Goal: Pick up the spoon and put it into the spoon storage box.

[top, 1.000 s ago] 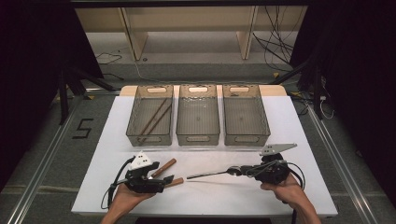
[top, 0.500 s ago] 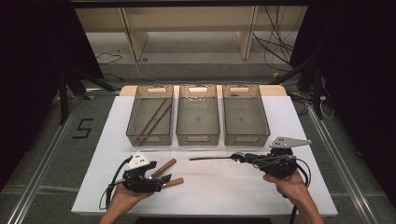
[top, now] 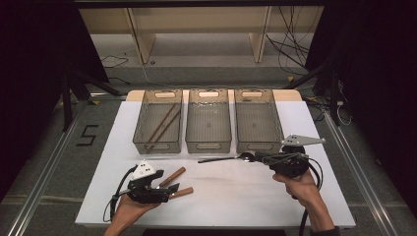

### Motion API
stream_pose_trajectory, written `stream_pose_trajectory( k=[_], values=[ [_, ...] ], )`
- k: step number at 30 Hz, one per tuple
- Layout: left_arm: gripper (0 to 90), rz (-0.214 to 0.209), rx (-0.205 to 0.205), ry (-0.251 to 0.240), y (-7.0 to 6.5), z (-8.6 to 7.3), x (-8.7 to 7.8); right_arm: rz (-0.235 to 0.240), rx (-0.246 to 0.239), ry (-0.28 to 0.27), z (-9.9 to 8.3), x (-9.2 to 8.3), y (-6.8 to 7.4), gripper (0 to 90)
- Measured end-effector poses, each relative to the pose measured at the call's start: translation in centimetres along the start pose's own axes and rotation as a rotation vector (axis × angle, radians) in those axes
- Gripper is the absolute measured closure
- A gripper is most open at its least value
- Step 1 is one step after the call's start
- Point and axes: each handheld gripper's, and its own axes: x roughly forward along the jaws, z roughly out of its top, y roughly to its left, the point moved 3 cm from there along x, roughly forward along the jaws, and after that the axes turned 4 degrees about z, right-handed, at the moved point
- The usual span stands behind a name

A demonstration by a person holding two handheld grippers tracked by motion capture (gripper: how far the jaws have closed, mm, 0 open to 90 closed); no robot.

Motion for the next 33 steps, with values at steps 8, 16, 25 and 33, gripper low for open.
stream_pose_trajectory(
  k=[8,16,25,33],
  values=[
    [21.9,-0.002,-0.003,0.002,-0.1,-0.1,0.1,-0.004,0.007,-0.052,2.4,0.2,-0.3,89.7],
    [21.9,0.002,-0.002,-0.003,0.0,-0.1,0.0,-0.038,0.021,-0.111,5.9,1.0,-1.2,89.7],
    [21.9,0.0,-0.007,-0.003,0.1,-0.2,-0.1,-0.095,0.037,-0.106,8.1,3.0,-2.5,90.0],
    [21.9,-0.07,-0.067,-0.006,-0.2,0.2,0.1,-0.109,0.044,-0.025,12.4,7.1,-4.0,90.0]
  ],
)
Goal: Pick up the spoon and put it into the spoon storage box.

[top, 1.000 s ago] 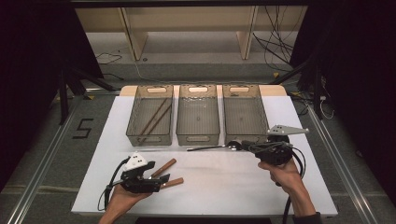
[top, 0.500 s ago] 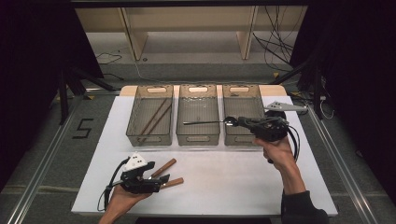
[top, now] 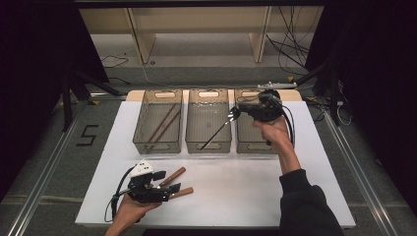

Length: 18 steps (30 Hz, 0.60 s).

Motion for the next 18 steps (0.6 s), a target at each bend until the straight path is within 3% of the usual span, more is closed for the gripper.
stream_pose_trajectory(
  k=[3,9,18],
  values=[
    [21.8,0.013,0.043,0.014,-0.5,0.0,0.2,-0.008,0.002,-0.002,1.1,0.3,-0.1,90.0],
    [21.8,0.022,0.039,-0.005,-0.4,0.1,-0.2,-0.039,0.091,-0.033,2.1,0.5,-2.4,90.0],
    [21.6,0.021,0.043,-0.021,-0.6,0.0,-0.3,-0.078,0.124,-0.051,3.7,1.0,-3.9,90.0]
  ],
)
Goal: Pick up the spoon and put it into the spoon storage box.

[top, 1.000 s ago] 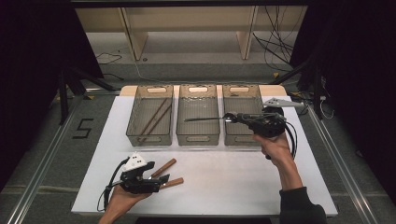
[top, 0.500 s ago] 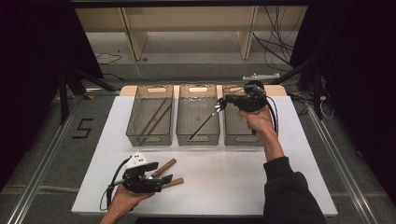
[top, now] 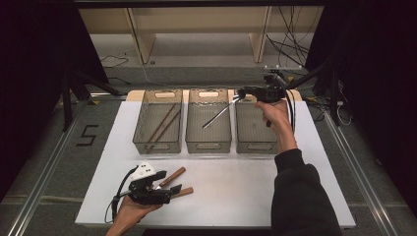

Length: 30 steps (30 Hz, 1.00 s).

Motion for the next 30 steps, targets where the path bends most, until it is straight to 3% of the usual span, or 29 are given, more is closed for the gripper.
stream_pose_trajectory(
  k=[16,30],
  values=[
    [21.5,0.0,-0.014,-0.055,0.3,0.0,-0.4,-0.025,-0.004,0.082,-0.5,3.9,0.3,90.0],
    [21.5,0.0,-0.017,-0.072,0.5,0.0,-0.5,-0.032,-0.053,0.146,-1.6,6.5,1.1,90.0]
  ],
)
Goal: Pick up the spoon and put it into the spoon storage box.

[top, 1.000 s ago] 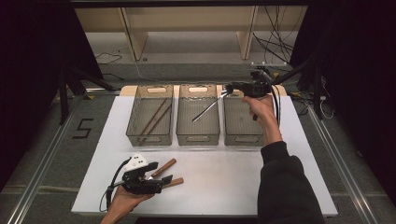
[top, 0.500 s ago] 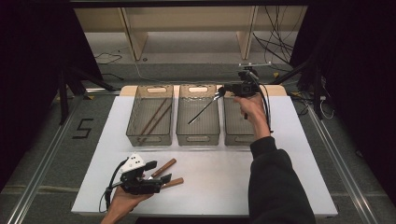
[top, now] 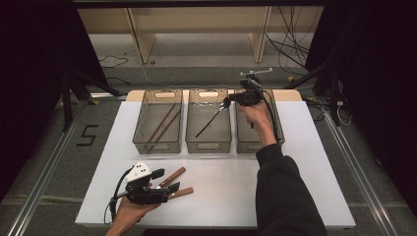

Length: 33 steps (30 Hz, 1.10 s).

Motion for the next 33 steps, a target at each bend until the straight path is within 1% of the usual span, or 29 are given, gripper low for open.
stream_pose_trajectory(
  k=[1,5,7,8,9,10,11,12,13,14,15,16,17,18,19,20,21,23,24,25,27,28,29,31,32,33],
  values=[
    [21.5,0.001,-0.001,-0.003,0.0,0.0,0.0,-0.003,-0.005,0.008,-0.1,0.4,0.1,90.0],
    [21.5,0.0,-0.003,-0.003,0.0,0.0,0.0,-0.004,-0.012,0.014,-0.2,0.8,0.2,90.0],
    [21.5,-0.002,-0.007,-0.004,0.0,-0.1,0.1,-0.007,-0.031,0.016,-0.3,1.2,0.4,90.0],
    [21.5,-0.001,-0.002,-0.006,0.0,0.0,0.0,-0.004,-0.046,0.025,-0.3,1.5,0.5,90.0],
    [21.5,-0.001,-0.002,-0.007,0.0,0.0,0.0,-0.012,-0.064,0.032,-0.4,1.7,0.7,89.6],
    [21.5,-0.001,0.002,-0.007,0.1,0.0,0.0,-0.021,-0.087,0.023,-0.4,2.1,0.9,84.3],
    [21.5,0.0,0.0,-0.011,0.0,0.0,0.0,-0.021,-0.087,0.023,-0.4,2.1,0.9,84.3],
    [21.5,-0.001,-0.005,-0.015,0.0,0.0,-0.1,-0.017,-0.091,0.008,-0.4,2.1,1.0,79.9],
    [21.5,0.0,-0.004,-0.019,0.1,0.0,-0.1,-0.023,-0.093,-0.021,-0.2,2.0,1.2,76.8],
    [21.5,-0.001,-0.007,-0.023,0.1,0.0,-0.2,-0.024,-0.098,-0.03,-0.1,1.9,1.2,74.5],
    [21.5,0.0,-0.004,-0.029,0.1,0.1,-0.2,-0.024,-0.098,-0.03,-0.1,1.9,1.2,74.5],
    [21.6,0.001,-0.008,-0.031,0.1,0.1,-0.2,-0.014,-0.099,-0.046,0.1,1.5,1.2,72.3],
    [21.6,0.002,-0.009,-0.033,0.1,0.1,-0.2,-0.014,-0.099,-0.046,0.1,1.5,1.2,72.3],
    [21.5,0.003,-0.011,-0.036,0.1,0.1,-0.2,0.001,-0.1,-0.053,0.2,1.0,1.1,69.7],
    [21.5,0.002,-0.011,-0.036,0.1,0.1,-0.2,0.001,-0.1,-0.053,0.2,1.0,1.1,69.7],
    [21.5,0.002,-0.01,-0.038,0.1,0.1,-0.2,0.015,-0.1,-0.046,0.2,0.5,1.0,65.9],
    [21.5,0.0,-0.01,-0.038,0.1,0.1,-0.2,0.015,-0.1,-0.046,0.2,0.5,1.0,65.9],
    [21.5,0.0,-0.008,-0.039,0.0,0.1,-0.2,0.032,-0.101,-0.04,0.0,0.1,1.0,61.5],
    [21.5,-0.007,-0.002,-0.038,-0.1,0.1,-0.2,0.057,-0.107,-0.039,-0.3,-0.5,1.2,57.0],
    [21.5,-0.007,-0.002,-0.038,-0.1,0.1,-0.2,0.057,-0.107,-0.039,-0.3,-0.5,1.2,57.0],
    [21.5,-0.015,-0.001,-0.041,-0.3,0.1,-0.1,0.073,-0.123,-0.037,-0.5,-1.3,1.5,51.8],
    [21.5,-0.022,0.007,-0.034,-0.5,0.1,-0.1,0.093,-0.141,-0.049,-0.9,-2.1,2.0,48.0],
    [21.5,-0.025,0.011,-0.037,-0.6,0.2,-0.1,0.093,-0.141,-0.049,-0.9,-2.1,2.0,48.0],
    [21.5,-0.041,0.041,-0.027,-1.2,0.2,0.0,0.109,-0.154,-0.05,-1.4,-3.0,2.4,42.4],
    [21.4,-0.04,0.058,-0.024,-1.5,0.2,0.1,0.117,-0.157,-0.05,-1.7,-3.4,2.6,39.9],
    [21.2,-0.033,0.091,-0.02,-1.9,0.2,0.2,0.125,-0.162,-0.051,-2.0,-3.7,2.8,38.2]
  ],
)
